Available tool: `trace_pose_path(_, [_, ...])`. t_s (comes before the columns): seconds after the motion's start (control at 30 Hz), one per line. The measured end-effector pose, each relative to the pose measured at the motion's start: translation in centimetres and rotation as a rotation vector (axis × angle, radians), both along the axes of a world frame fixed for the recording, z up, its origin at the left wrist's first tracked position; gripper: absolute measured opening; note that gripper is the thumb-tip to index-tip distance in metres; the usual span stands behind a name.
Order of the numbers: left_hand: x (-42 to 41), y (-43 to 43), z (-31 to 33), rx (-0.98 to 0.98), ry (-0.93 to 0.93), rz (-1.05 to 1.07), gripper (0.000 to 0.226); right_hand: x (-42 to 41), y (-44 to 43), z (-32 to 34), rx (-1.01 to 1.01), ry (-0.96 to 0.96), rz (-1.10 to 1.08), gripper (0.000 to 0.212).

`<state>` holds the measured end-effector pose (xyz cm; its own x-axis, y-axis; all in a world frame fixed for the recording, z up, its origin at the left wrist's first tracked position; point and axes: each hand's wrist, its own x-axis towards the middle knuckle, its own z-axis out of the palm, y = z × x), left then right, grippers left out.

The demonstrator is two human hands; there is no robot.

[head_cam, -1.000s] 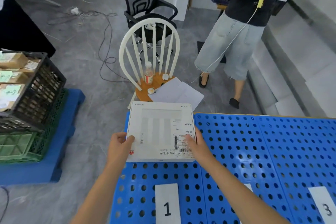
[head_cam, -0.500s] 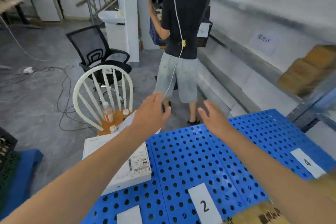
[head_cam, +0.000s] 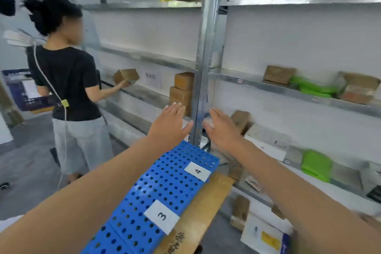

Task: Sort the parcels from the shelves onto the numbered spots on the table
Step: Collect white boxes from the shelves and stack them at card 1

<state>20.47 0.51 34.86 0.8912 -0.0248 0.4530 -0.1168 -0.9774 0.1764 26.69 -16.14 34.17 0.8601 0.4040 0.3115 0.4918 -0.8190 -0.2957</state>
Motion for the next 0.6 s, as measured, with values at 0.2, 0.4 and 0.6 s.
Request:
trace_pose_path(0.2, [7.0, -14.2, 0.0, 0.023, 0.081, -0.194, 0.06, 1.9, -16.5, -1.2, 0.039, 0.025, -0.256, 0.049])
trace_pose_path(0.4, [13.9, -22.9, -0.6, 0.051, 0.1, -0.335, 0.048, 5.6, -26.4, -3.4, -0.03, 0.07, -0.416, 0.044])
trace_pose_path(0.6, [22.2, -27.2, -3.5, 0.084, 0.125, -0.418, 0.046, 12.3, -28.9, -5.9, 0.028, 0.156, -0.483, 0.042])
